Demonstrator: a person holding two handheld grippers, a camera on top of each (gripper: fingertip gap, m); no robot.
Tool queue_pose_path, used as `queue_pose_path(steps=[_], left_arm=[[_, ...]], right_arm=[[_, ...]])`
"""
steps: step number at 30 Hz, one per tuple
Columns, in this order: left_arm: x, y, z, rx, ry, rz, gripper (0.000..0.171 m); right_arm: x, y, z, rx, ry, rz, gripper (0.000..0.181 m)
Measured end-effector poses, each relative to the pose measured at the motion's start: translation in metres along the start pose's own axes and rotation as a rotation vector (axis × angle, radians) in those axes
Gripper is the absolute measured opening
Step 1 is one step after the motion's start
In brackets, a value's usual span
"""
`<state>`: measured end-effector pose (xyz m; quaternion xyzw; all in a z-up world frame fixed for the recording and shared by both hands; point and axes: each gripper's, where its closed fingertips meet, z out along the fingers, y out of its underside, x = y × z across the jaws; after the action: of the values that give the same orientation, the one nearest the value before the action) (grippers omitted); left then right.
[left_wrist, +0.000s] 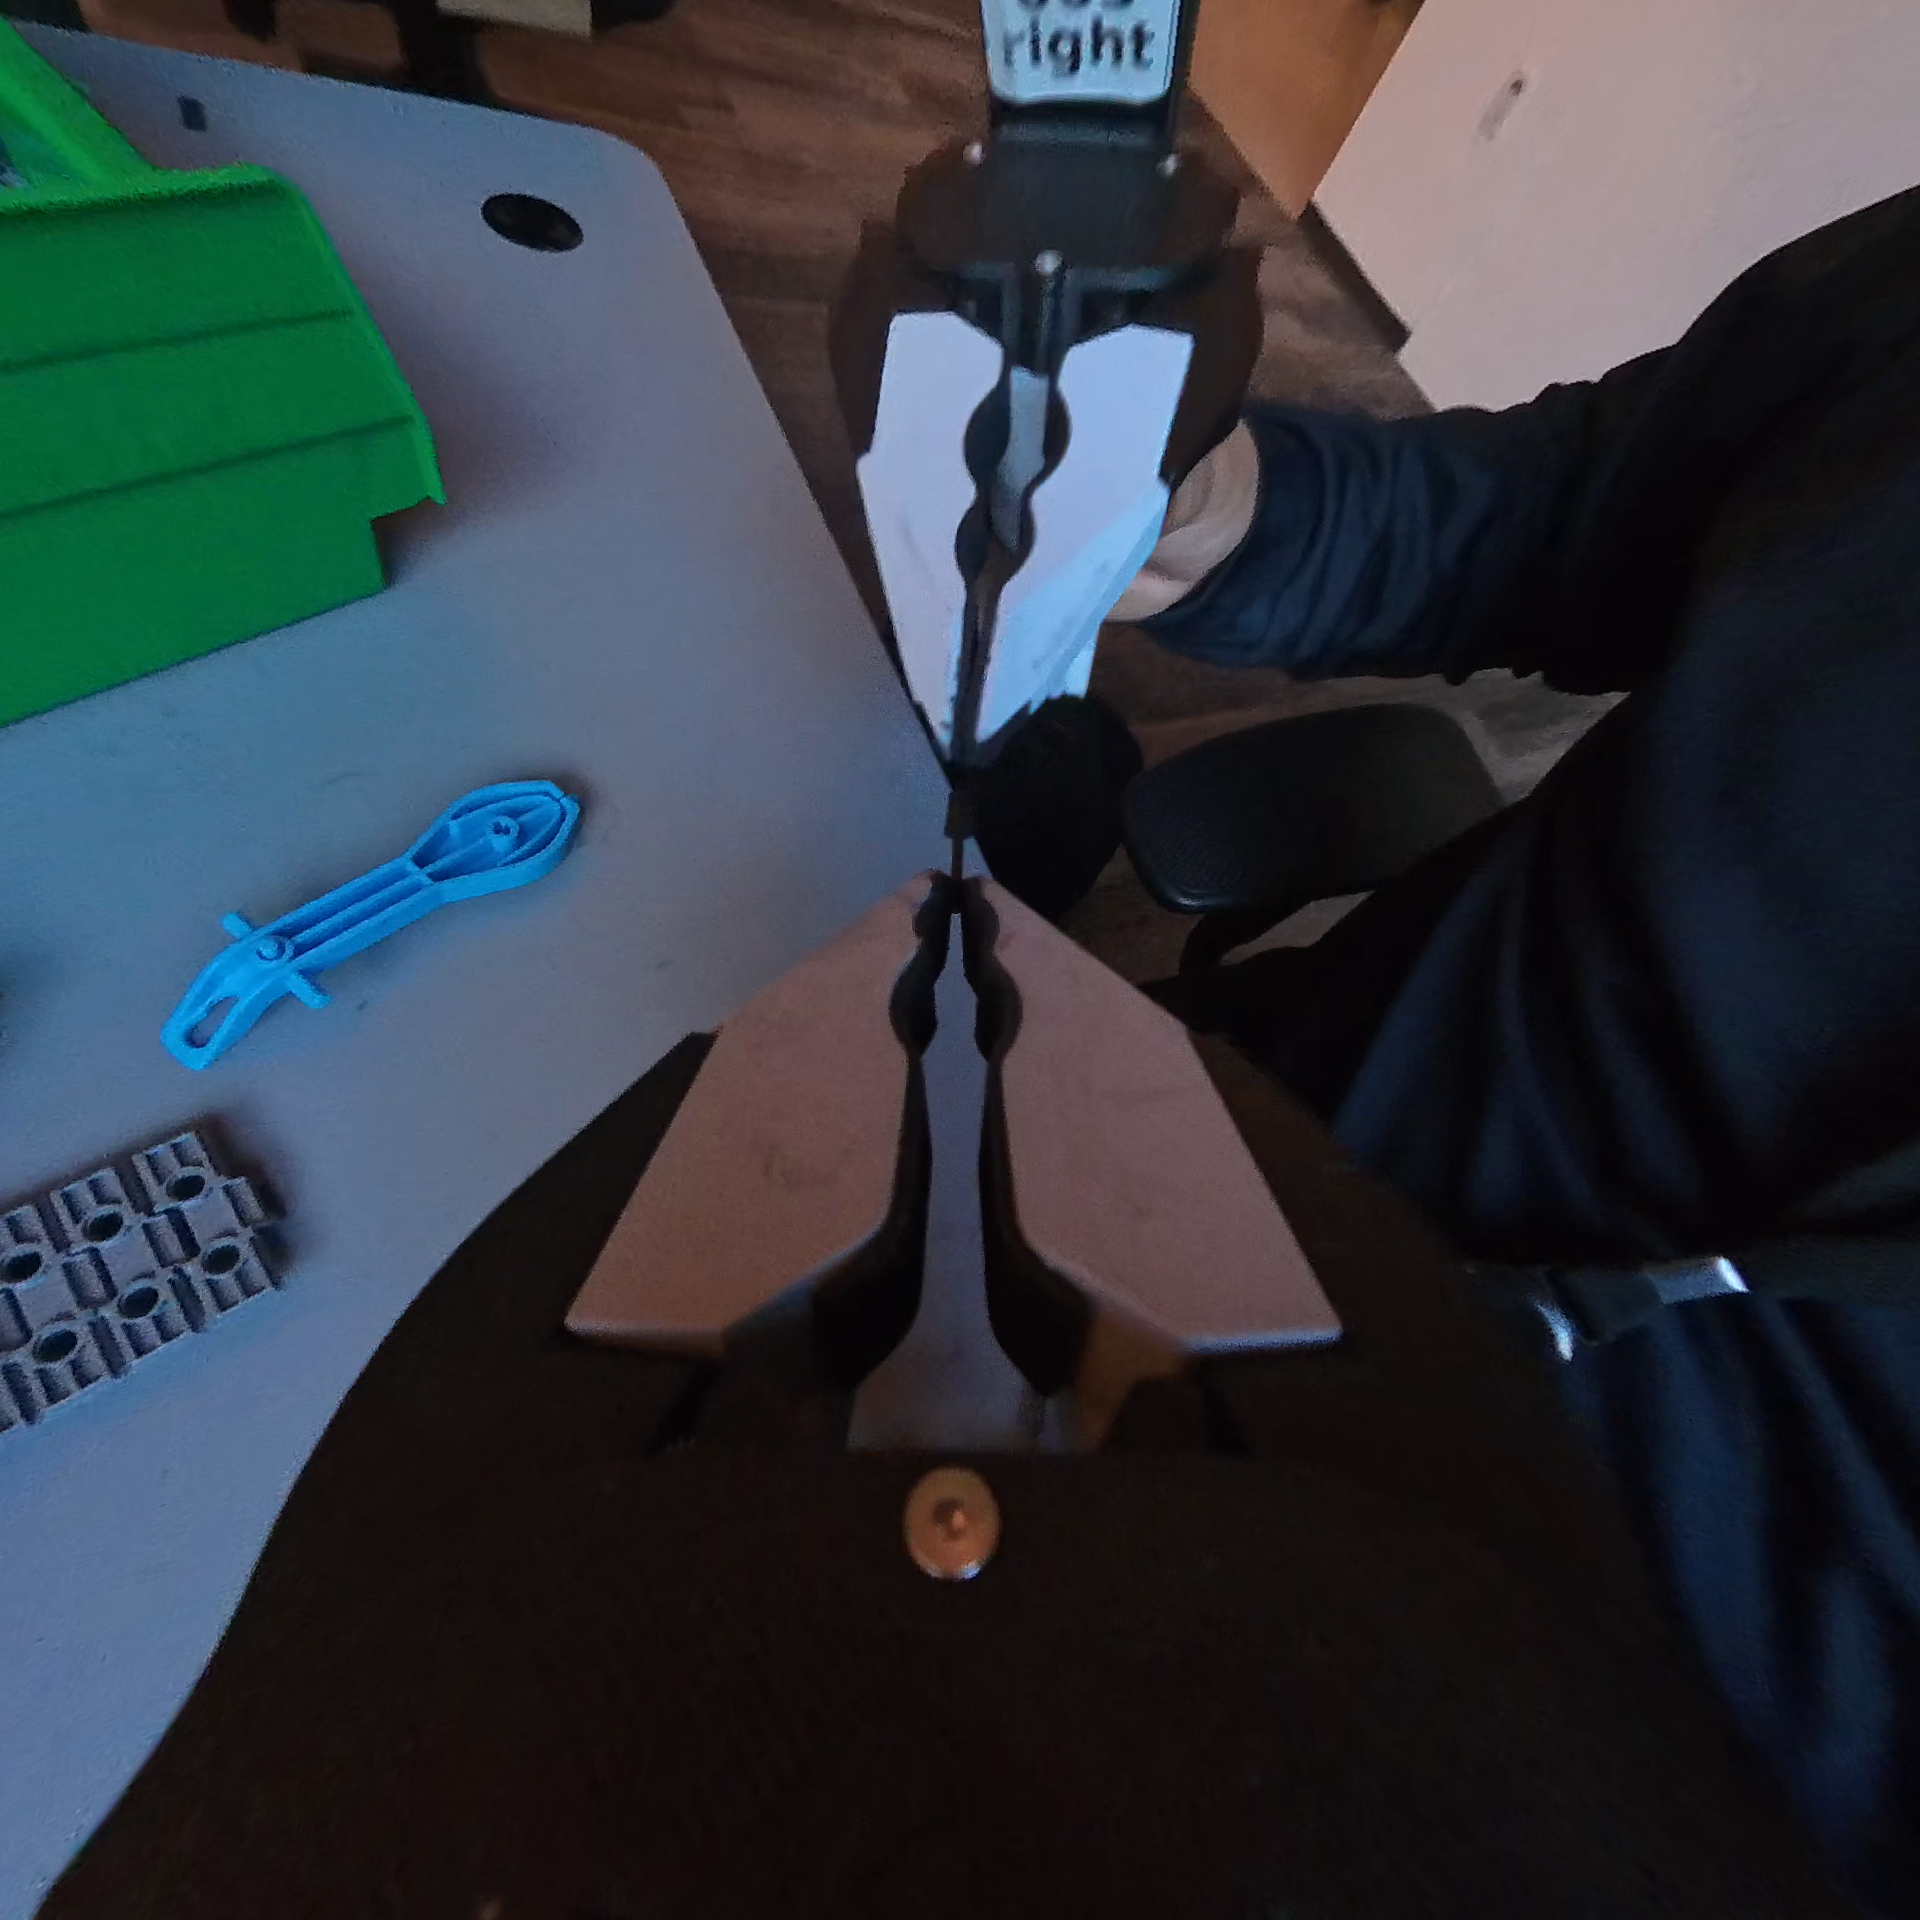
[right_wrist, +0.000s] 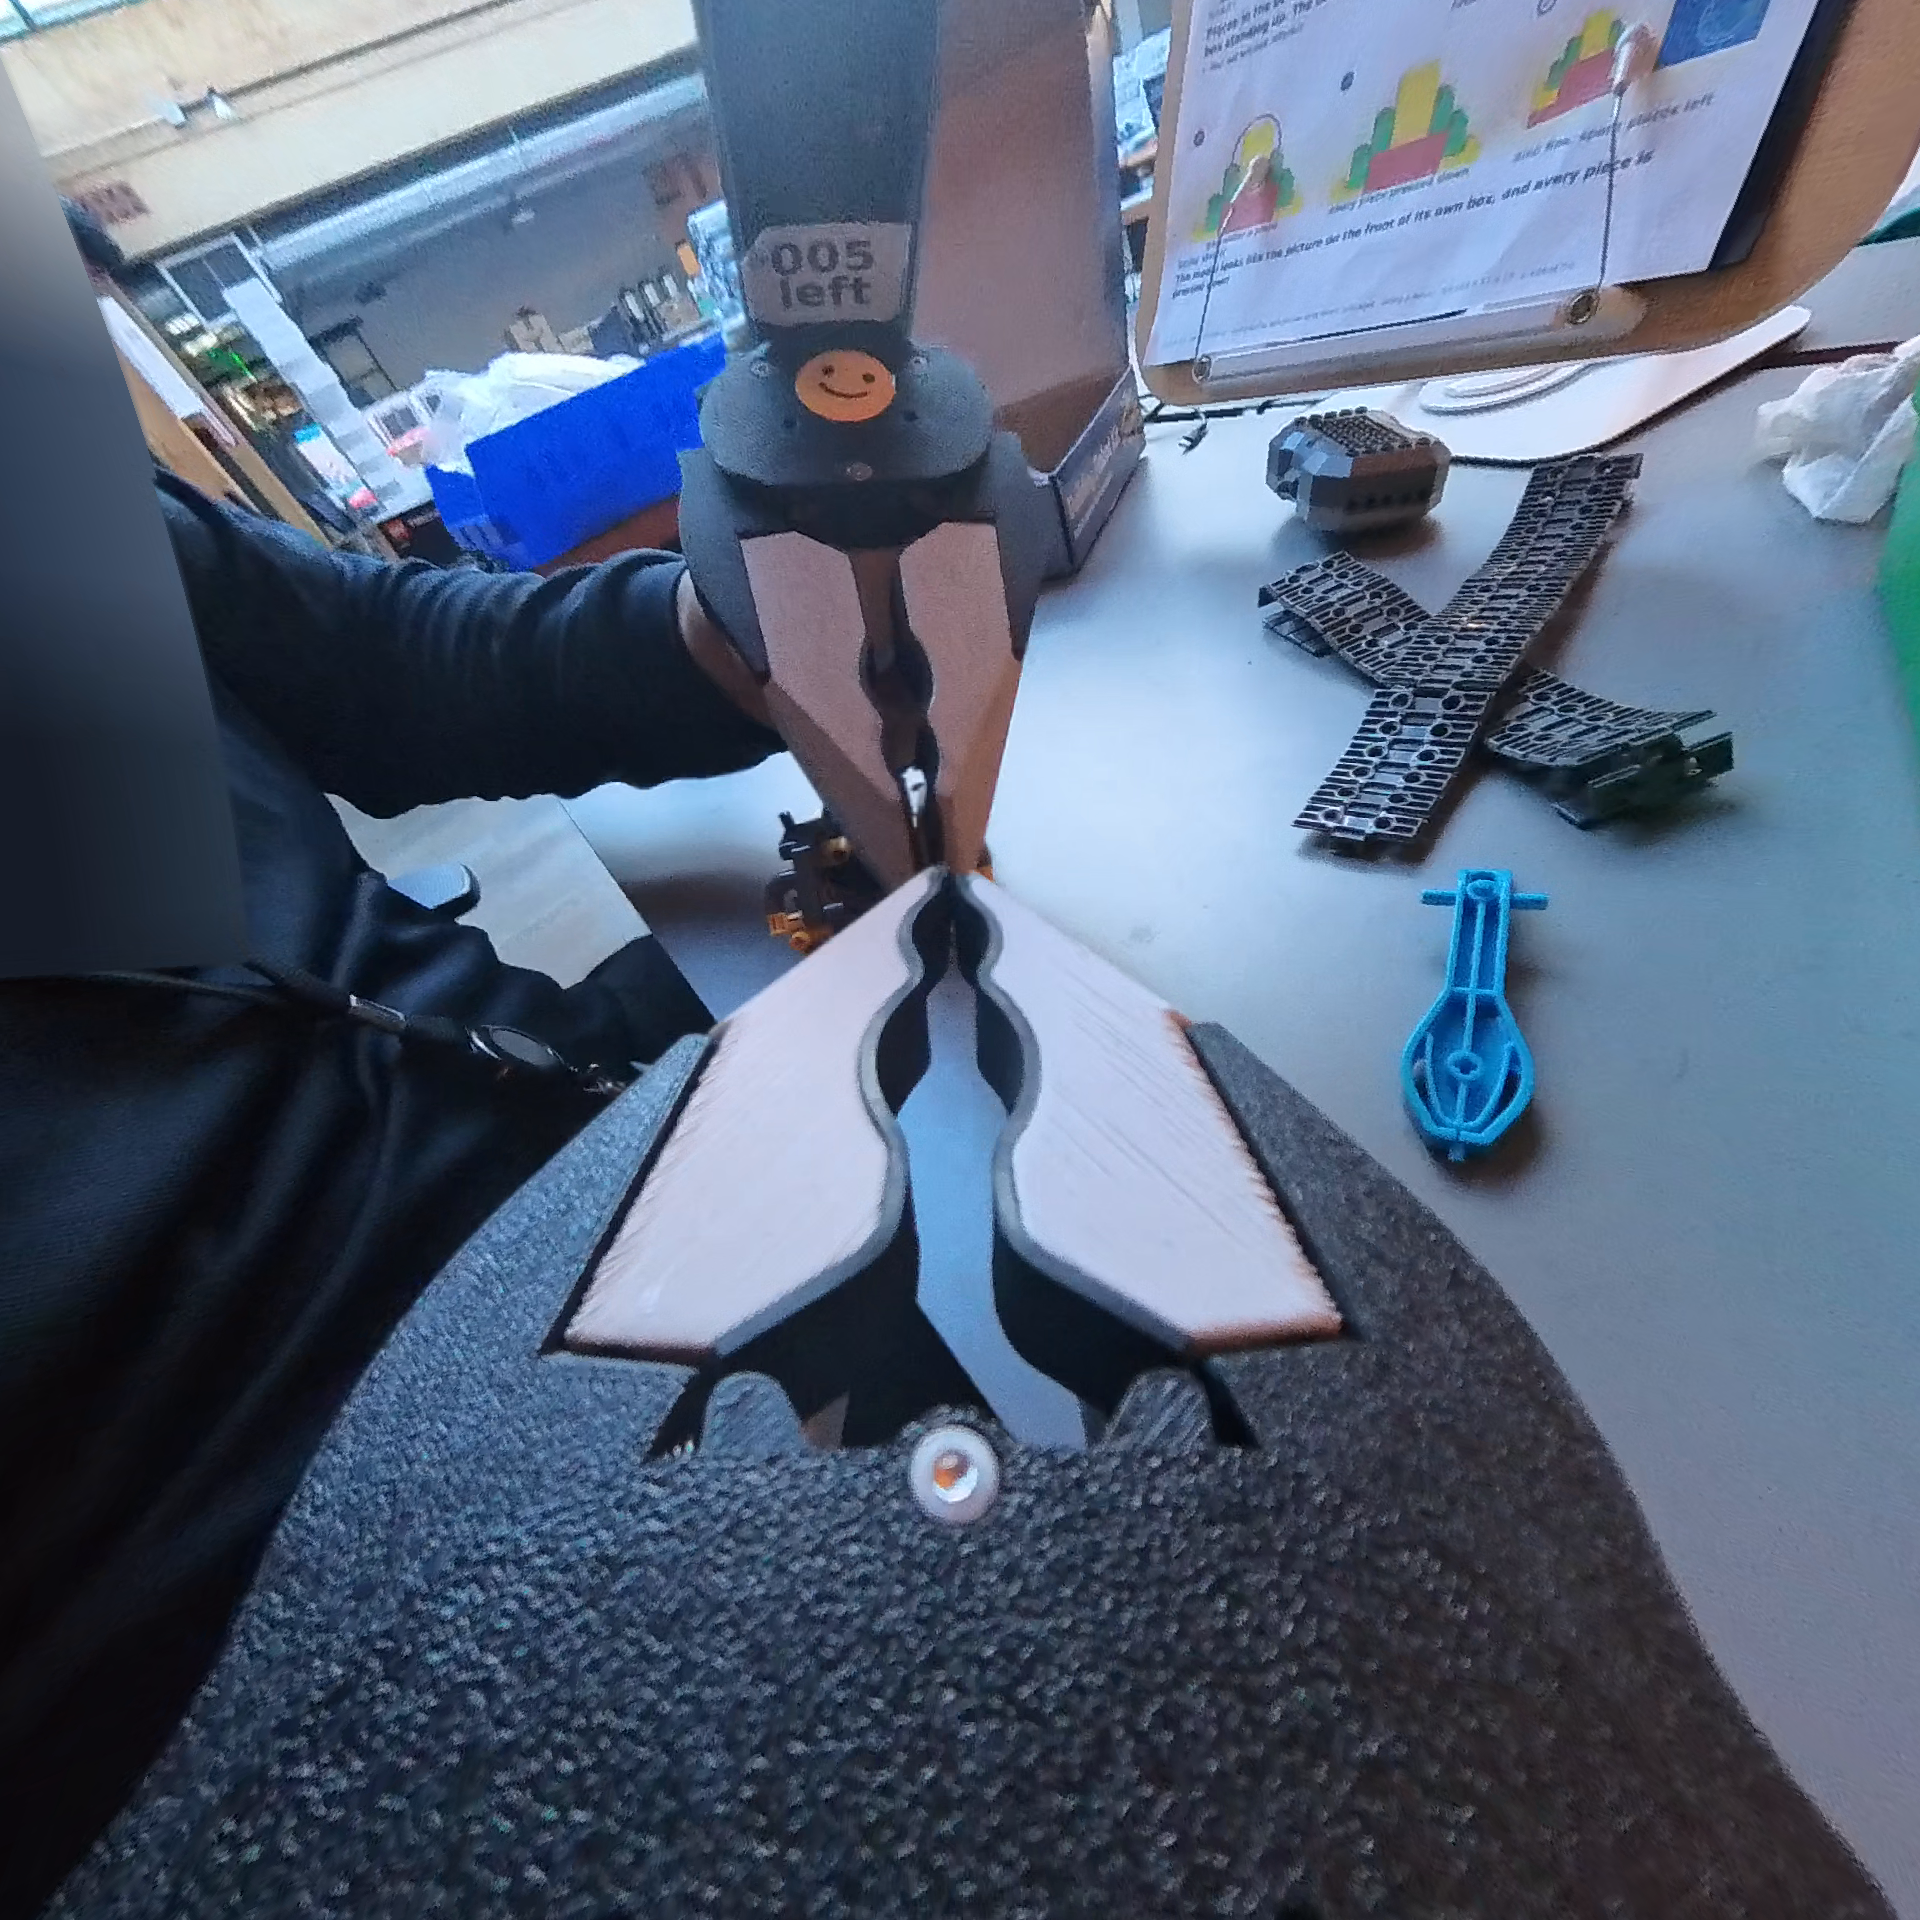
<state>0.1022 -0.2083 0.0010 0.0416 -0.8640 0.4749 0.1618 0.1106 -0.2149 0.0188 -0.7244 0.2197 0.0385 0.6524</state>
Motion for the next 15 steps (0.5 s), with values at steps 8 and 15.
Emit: queue_pose_path(steps=[8, 15], left_arm=[[0.002, -0.001, 0.000, 0.035, 0.004, -0.038, 0.000], [0.003, -0.001, 0.001, 0.033, -0.014, -0.028, 0.000]], right_arm=[[-0.001, 0.011, 0.004, -0.091, 0.019, -0.059, 0.007], [-0.003, 0.011, 0.008, -0.096, -0.003, -0.043, 0.003]])
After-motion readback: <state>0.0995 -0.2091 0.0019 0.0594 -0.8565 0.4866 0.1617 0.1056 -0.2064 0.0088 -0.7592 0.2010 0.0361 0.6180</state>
